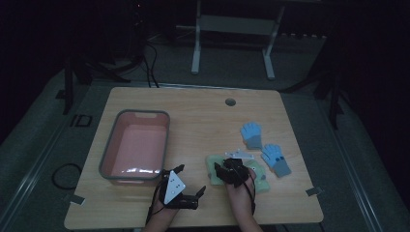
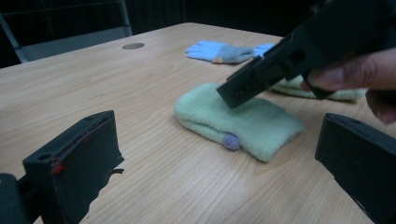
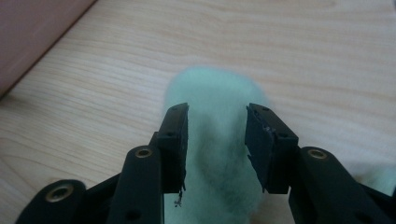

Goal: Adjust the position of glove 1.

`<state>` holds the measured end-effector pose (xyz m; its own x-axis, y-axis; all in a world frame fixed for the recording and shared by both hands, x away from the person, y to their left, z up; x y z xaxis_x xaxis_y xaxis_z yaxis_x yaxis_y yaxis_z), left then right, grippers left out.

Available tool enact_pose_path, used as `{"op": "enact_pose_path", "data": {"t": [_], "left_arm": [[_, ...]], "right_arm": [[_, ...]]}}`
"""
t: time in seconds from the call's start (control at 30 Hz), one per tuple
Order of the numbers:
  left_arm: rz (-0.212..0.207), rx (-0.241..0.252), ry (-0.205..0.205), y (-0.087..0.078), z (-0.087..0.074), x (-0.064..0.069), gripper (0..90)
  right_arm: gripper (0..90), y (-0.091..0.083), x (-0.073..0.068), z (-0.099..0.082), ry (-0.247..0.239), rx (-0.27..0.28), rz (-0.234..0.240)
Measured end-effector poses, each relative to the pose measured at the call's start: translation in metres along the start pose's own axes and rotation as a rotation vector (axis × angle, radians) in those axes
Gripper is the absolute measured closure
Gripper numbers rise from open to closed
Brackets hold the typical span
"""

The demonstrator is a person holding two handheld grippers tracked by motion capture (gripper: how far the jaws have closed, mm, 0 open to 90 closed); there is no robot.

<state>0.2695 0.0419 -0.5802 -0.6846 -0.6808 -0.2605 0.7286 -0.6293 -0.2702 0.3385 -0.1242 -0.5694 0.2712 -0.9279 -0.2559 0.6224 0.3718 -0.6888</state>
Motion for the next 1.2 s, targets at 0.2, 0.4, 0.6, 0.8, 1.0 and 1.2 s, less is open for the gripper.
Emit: {"op": "enact_pose_path", "data": {"t": [0.2, 0.4, 0.6, 0.8, 1.0, 1.2], "left_arm": [[0.004, 0.000, 0.002, 0.000, 0.000, 0.000, 0.0], [0.006, 0.002, -0.002, 0.000, 0.000, 0.000, 0.0], [0.003, 0.001, 0.005, 0.000, 0.000, 0.001, 0.0], [0.004, 0.006, 0.004, -0.001, 0.000, 0.000, 0.0], [0.005, 0.006, 0.007, 0.000, 0.000, 0.001, 0.0], [0.004, 0.004, 0.014, 0.000, 0.000, 0.001, 0.0]], "right_arm": [[58.9, -0.004, 0.004, 0.018, -0.065, 0.000, 0.020], [58.8, -0.010, 0.016, 0.035, -0.114, 0.007, 0.022], [58.7, -0.026, 0.039, 0.050, -0.182, 0.014, 0.017], [58.9, -0.050, 0.069, 0.059, -0.176, 0.022, 0.045], [59.9, -0.067, 0.090, 0.043, -0.173, 0.015, 0.047], [60.8, -0.068, 0.100, 0.014, -0.224, -0.037, 0.060]]}}
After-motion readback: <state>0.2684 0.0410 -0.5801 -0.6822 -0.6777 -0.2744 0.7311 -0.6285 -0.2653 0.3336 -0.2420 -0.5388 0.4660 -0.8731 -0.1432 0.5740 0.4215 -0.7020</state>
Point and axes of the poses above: each handheld gripper's, and its own axes: y roughly forward along the jaws, z roughly out of its top, x roughly to its right, the point moved 5 cm from there along y, roughly forward along the jaws, and after that the axes turned 13 degrees about y, right-handed, at the moved point
